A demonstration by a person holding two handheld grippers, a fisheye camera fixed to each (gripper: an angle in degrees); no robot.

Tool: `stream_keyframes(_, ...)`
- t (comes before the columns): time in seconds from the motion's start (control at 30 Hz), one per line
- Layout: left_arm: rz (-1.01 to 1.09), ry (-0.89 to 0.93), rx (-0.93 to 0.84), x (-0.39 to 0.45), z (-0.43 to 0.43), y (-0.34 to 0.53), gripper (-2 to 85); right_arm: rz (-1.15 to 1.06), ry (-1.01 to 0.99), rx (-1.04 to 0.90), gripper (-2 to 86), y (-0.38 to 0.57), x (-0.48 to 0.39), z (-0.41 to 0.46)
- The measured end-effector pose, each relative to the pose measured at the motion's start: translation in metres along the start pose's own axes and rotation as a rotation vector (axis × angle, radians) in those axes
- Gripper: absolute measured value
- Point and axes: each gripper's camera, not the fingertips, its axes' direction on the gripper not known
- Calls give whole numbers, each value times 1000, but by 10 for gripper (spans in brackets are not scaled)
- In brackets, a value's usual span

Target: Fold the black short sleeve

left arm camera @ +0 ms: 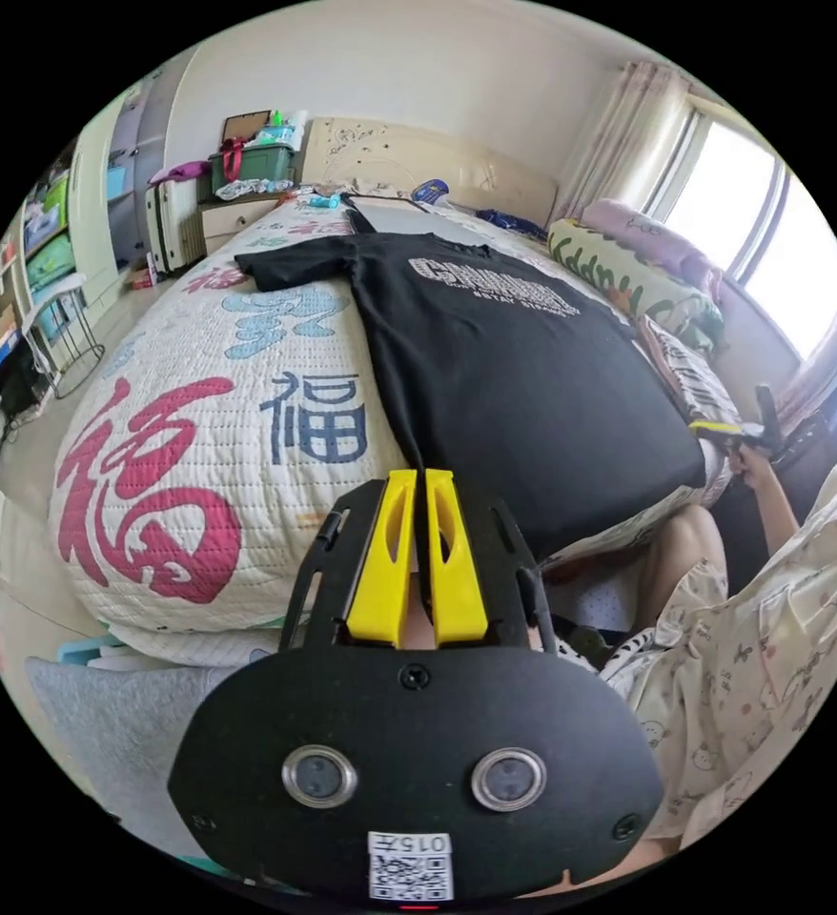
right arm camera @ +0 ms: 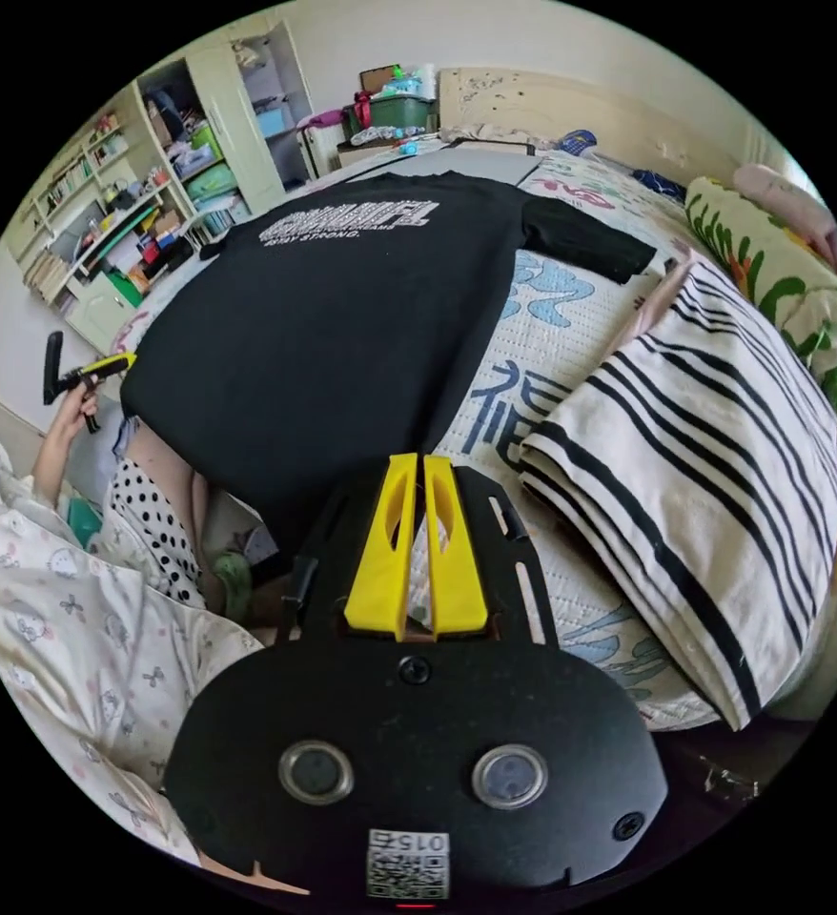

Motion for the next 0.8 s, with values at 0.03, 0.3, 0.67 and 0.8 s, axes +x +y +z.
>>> stream_keyframes(0.03,39,-46,-16,16,-3,-8,2,-47,57,-28,2,-1,-11,8)
stream_keyframes(0.3,427,-392,-201,122,5,-57,5,-487,408,-351,2,-14,-81,73)
stream_keyframes(0.67,244,-217,-123,97,-18,-84,8,-293,168,-176,2,17,-35,74)
stream_keyframes(0.8,213,-192,-105,89,-19,-88,8,-178,76,-130,2,24,-18,71)
